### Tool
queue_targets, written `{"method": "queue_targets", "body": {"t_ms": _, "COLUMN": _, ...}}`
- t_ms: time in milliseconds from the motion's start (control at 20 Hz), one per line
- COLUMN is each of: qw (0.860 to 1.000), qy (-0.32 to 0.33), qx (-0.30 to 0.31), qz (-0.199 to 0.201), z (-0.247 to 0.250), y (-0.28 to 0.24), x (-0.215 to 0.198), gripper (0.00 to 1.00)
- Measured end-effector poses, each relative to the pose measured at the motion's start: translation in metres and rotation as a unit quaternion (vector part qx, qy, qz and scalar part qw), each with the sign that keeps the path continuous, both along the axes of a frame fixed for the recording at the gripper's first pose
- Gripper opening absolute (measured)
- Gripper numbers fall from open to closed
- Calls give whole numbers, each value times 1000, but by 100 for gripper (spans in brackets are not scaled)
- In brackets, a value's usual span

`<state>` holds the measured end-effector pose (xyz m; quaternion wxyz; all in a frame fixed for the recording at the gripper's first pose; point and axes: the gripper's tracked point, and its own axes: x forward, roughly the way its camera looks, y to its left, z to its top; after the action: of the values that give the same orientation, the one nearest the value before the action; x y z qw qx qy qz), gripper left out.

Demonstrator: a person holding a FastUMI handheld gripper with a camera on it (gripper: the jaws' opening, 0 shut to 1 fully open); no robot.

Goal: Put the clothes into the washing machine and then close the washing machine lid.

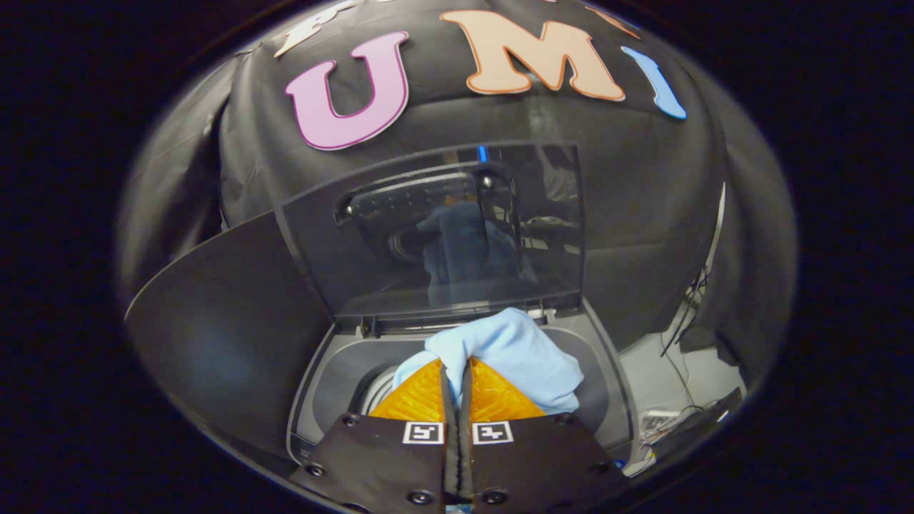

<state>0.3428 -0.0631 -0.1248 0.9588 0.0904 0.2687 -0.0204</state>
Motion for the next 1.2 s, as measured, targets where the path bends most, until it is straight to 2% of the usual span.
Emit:
{"method": "queue_targets", "body": {"t_ms": 200, "qw": 1000, "qy": 21, "qx": 14, "qz": -5, "z": -30, "y": 10, "x": 3, "gripper": 1}}
{"method": "queue_targets", "body": {"t_ms": 450, "qw": 999, "qy": 35, "qx": -6, "qz": 1, "z": -36, "y": 21, "x": 0, "gripper": 4}}
{"method": "queue_targets", "body": {"t_ms": 600, "qw": 999, "qy": 31, "qx": -18, "qz": -14, "z": -33, "y": 19, "x": -1, "gripper": 14}}
{"method": "queue_targets", "body": {"t_ms": 700, "qw": 999, "qy": 26, "qx": -11, "qz": -22, "z": -27, "y": 23, "x": -4, "gripper": 13}}
{"method": "queue_targets", "body": {"t_ms": 750, "qw": 999, "qy": 20, "qx": -2, "qz": -27, "z": -19, "y": 24, "x": -8, "gripper": 10}}
{"method": "queue_targets", "body": {"t_ms": 900, "qw": 999, "qy": 19, "qx": -7, "qz": -33, "z": -11, "y": 30, "x": -13, "gripper": 29}}
{"method": "queue_targets", "body": {"t_ms": 950, "qw": 999, "qy": 22, "qx": -18, "qz": -36, "z": -9, "y": 30, "x": -19, "gripper": 32}}
{"method": "queue_targets", "body": {"t_ms": 1200, "qw": 997, "qy": 31, "qx": -60, "qz": -28, "z": 4, "y": 39, "x": -49, "gripper": 81}}
